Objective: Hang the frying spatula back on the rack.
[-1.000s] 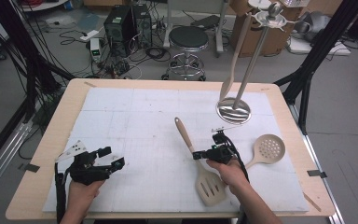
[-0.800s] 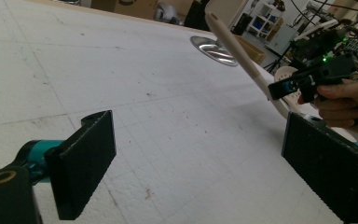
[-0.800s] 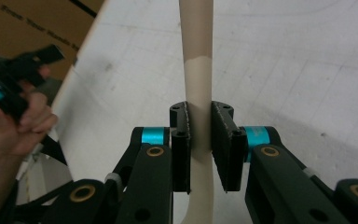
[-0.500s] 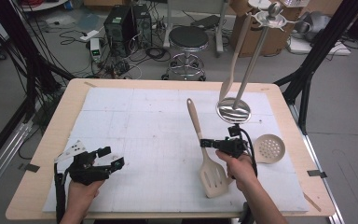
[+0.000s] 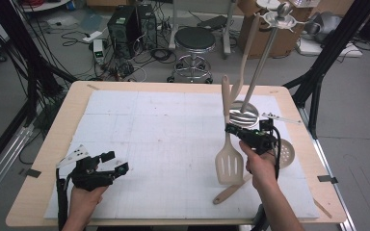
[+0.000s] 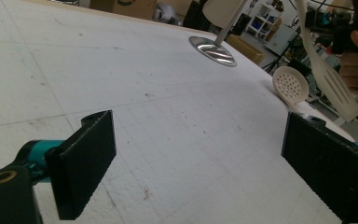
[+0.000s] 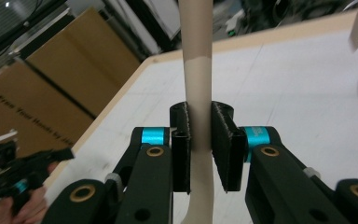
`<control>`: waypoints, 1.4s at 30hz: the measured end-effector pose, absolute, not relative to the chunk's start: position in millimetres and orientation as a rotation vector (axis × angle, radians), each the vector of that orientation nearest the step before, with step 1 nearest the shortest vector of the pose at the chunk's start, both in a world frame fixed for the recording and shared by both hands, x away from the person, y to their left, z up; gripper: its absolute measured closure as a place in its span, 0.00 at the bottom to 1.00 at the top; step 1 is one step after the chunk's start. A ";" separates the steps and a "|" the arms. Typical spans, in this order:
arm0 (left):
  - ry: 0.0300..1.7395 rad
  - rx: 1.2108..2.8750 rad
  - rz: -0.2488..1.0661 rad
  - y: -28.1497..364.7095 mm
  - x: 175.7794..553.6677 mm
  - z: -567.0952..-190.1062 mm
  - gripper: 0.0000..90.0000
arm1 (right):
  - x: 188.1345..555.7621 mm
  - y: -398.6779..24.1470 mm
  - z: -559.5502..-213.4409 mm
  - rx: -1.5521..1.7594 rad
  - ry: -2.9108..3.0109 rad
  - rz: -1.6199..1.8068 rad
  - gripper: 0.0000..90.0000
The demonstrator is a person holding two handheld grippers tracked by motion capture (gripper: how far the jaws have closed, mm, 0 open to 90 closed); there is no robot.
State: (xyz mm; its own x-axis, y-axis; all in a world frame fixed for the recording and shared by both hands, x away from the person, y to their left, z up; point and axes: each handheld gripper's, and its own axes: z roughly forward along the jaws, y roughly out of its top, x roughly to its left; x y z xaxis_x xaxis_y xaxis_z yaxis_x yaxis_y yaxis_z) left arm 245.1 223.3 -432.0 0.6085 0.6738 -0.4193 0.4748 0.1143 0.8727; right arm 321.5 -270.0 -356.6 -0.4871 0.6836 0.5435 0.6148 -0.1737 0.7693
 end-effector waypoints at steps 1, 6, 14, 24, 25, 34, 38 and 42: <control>1.005 1.527 0.189 223.2 245.2 -432.0 0.12 | 320.9 -270.7 -353.1 1.541 1.957 1.771 0.88; 1.008 1.527 0.189 223.7 245.2 -432.2 0.12 | 320.4 -272.8 -337.4 1.499 1.893 1.774 0.88; 1.010 1.520 0.189 224.1 244.9 -432.0 0.12 | 320.8 -277.3 -320.5 1.461 1.773 1.803 0.88; 1.011 1.518 0.193 226.3 244.4 -431.9 0.12 | 322.4 -276.7 -294.2 1.409 1.642 1.784 0.88; 1.013 1.516 0.191 226.2 244.3 -431.9 0.12 | 322.6 -277.6 -291.6 1.408 1.626 1.787 0.88; 1.011 1.518 0.194 226.1 244.3 -431.6 0.12 | 330.4 -277.9 -271.5 1.408 1.538 1.756 0.88; 1.013 1.515 0.196 227.0 244.2 -431.8 0.12 | 338.1 -277.9 -268.3 1.428 1.540 1.740 0.88; 1.017 1.506 0.200 229.5 243.1 -430.8 0.12 | 343.8 -276.6 -265.5 1.430 1.530 1.711 0.88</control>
State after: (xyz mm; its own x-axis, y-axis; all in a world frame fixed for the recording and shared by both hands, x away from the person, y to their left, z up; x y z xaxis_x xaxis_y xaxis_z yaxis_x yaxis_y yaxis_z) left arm 243.1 229.5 -430.8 0.5966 0.6806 -0.4253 0.4692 0.1342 0.8728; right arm 343.8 -276.6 -265.5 -0.3729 0.8382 0.3979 0.3021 -0.2958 0.9062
